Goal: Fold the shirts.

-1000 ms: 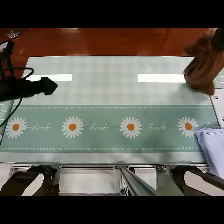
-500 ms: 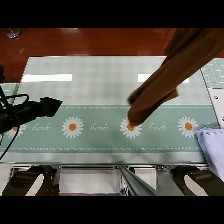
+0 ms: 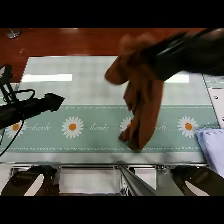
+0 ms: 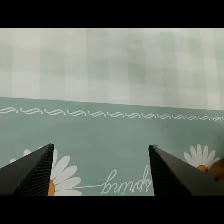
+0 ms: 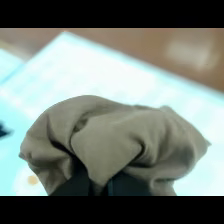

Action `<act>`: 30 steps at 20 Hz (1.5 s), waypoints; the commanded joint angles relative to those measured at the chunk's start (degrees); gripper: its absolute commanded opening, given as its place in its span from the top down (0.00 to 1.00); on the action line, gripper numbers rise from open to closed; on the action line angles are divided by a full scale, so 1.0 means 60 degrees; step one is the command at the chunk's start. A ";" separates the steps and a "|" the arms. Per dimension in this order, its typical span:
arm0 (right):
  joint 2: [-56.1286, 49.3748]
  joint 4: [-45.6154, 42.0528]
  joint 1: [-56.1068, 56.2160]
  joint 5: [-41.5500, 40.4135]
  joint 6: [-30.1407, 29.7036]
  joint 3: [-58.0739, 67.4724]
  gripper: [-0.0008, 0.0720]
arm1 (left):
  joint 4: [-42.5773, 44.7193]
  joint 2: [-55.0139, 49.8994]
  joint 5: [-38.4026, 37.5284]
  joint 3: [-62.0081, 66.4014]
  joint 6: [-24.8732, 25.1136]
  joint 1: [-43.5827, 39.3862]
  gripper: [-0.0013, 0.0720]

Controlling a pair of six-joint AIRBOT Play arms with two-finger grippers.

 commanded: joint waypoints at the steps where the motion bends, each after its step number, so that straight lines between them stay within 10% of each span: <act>1: -0.1169 0.0022 0.1188 -0.1636 0.1727 -0.1989 0.95 | 0.0040 -0.0601 0.0084 0.0011 0.0091 0.0069 0.03; 4: -0.2907 0.0160 0.1730 -0.1315 0.1694 -0.2127 0.95 | 0.0729 -0.0776 -0.0568 0.0361 -0.0160 0.0900 0.03; 5: -0.3326 0.0627 0.1785 -0.0933 0.1548 -0.2073 0.78 | 0.0736 -0.0765 -0.0980 0.0539 -0.0226 0.1373 0.03; 6: -0.3628 0.1479 0.1781 -0.0674 0.0965 -0.2022 0.23 | 0.0681 -0.0758 -0.1341 0.0699 -0.0200 0.1792 0.03; 7: -0.3785 0.2149 0.1759 -0.0572 0.0186 -0.1934 0.14 | 0.0663 -0.0758 -0.1599 0.0769 -0.0106 0.2069 0.03; 16: -0.1268 -0.3020 -0.5468 0.3927 0.1435 -0.0860 0.14 | -0.1417 -0.2102 -0.2594 -0.0393 0.1464 0.2393 0.03; 24: 0.2856 0.0801 -0.8568 0.2288 -0.0073 -0.7475 0.14 | -0.8462 -0.4830 -0.0324 -0.2025 0.5785 0.0051 0.03; 30: 0.3395 0.1093 -0.8568 0.2856 -0.0036 -0.9191 0.14 | -0.8572 -0.7271 -0.0954 -0.0284 0.6135 -0.1013 0.03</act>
